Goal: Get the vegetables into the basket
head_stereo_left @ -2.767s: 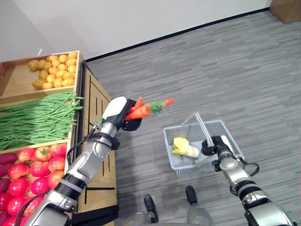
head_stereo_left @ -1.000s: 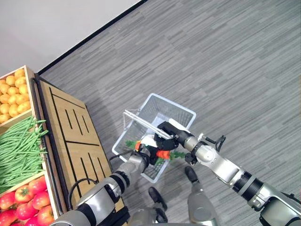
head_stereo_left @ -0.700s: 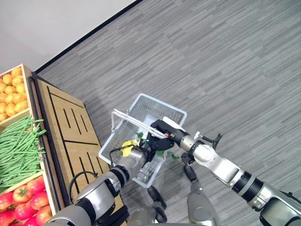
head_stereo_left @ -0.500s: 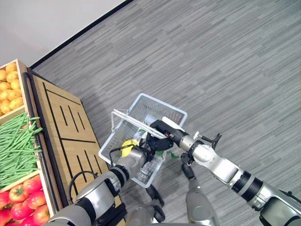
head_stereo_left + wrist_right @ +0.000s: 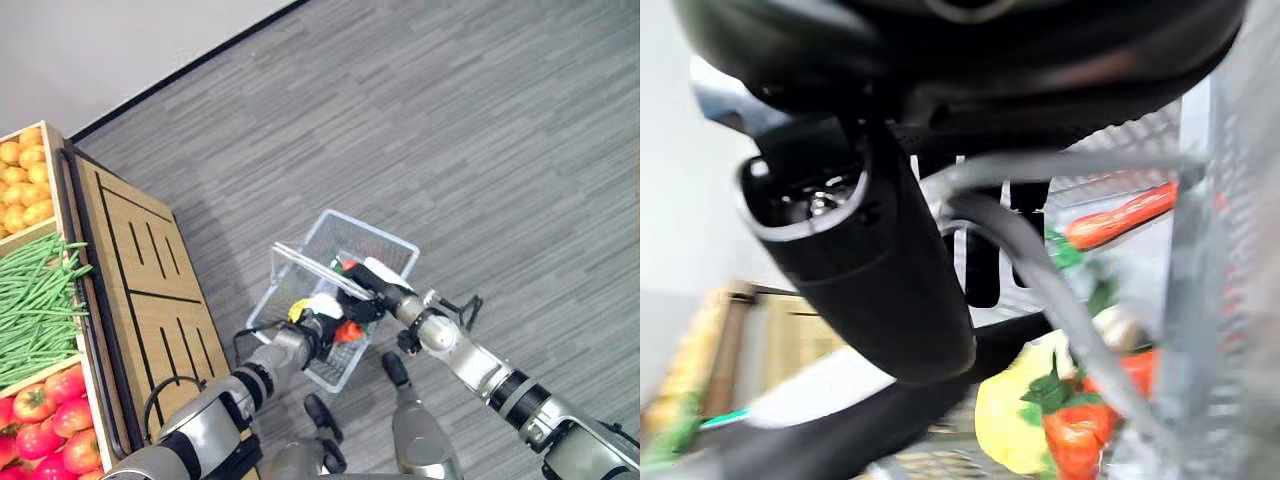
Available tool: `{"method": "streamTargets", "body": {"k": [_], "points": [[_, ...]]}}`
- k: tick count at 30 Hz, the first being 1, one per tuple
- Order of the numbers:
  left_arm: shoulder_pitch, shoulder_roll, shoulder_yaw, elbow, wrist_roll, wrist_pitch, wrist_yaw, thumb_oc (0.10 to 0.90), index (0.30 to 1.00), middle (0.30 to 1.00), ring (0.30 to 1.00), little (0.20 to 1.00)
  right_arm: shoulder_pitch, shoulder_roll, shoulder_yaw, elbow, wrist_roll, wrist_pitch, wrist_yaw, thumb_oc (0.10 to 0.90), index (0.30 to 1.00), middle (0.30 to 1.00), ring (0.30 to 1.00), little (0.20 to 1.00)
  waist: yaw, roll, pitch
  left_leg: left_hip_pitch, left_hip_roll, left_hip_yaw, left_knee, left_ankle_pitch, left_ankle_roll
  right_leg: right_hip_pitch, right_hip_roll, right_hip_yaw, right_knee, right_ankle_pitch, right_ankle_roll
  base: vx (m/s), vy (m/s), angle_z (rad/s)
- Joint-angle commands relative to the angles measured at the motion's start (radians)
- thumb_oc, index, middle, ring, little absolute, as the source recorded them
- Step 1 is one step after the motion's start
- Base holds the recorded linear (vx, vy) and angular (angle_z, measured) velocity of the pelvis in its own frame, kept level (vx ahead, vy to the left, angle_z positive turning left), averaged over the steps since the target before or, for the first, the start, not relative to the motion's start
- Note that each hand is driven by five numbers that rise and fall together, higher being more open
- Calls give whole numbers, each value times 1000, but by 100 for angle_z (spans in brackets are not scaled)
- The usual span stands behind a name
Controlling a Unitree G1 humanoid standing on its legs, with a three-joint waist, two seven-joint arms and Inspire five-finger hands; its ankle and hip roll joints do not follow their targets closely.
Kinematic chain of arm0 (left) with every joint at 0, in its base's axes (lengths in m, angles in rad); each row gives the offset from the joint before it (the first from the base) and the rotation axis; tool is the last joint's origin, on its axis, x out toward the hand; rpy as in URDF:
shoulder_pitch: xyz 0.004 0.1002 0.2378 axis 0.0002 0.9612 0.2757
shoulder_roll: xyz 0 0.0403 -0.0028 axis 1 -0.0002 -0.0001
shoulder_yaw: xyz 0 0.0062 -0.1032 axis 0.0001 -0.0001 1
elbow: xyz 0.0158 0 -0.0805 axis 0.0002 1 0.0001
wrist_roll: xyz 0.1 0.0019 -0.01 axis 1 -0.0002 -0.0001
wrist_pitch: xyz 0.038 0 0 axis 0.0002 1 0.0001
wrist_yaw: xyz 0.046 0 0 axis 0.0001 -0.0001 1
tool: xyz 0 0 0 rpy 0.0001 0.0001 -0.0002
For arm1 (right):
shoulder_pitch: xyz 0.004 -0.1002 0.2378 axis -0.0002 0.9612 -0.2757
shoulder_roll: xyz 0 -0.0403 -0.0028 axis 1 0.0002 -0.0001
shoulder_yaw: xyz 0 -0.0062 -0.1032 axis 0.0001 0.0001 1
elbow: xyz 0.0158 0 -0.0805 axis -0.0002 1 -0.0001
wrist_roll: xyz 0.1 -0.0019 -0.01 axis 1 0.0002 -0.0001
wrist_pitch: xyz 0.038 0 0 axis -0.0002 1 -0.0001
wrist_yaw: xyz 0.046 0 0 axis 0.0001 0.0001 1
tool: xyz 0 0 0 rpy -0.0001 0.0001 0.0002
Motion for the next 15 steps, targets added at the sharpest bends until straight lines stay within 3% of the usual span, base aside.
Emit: {"method": "streamTargets", "body": {"k": [1, 15], "points": [[-55, 28, -40, -49, -50, -48, 16, 900, 1000, 1000, 1000, 1000, 26, 45, -54, -55, -50, -83, -49, 400, 300, 300, 300, 300, 37, -16, -124, 31, 67, -37, 6, 24, -95, 39, -91, -86, 26, -61, 81, 55, 14, 25], [88, 103, 64, -39, -150, -42, -1, 900, 1000, 1000, 1000, 1000, 177, 82, -289, 394, -4, -33, -116, 400, 300, 300, 300, 300, 62, -85, -182, 84, 53, -77, 6, -4, -79, 108, -96, -117, 23, -66, 86, 13, 9, 5]]}}
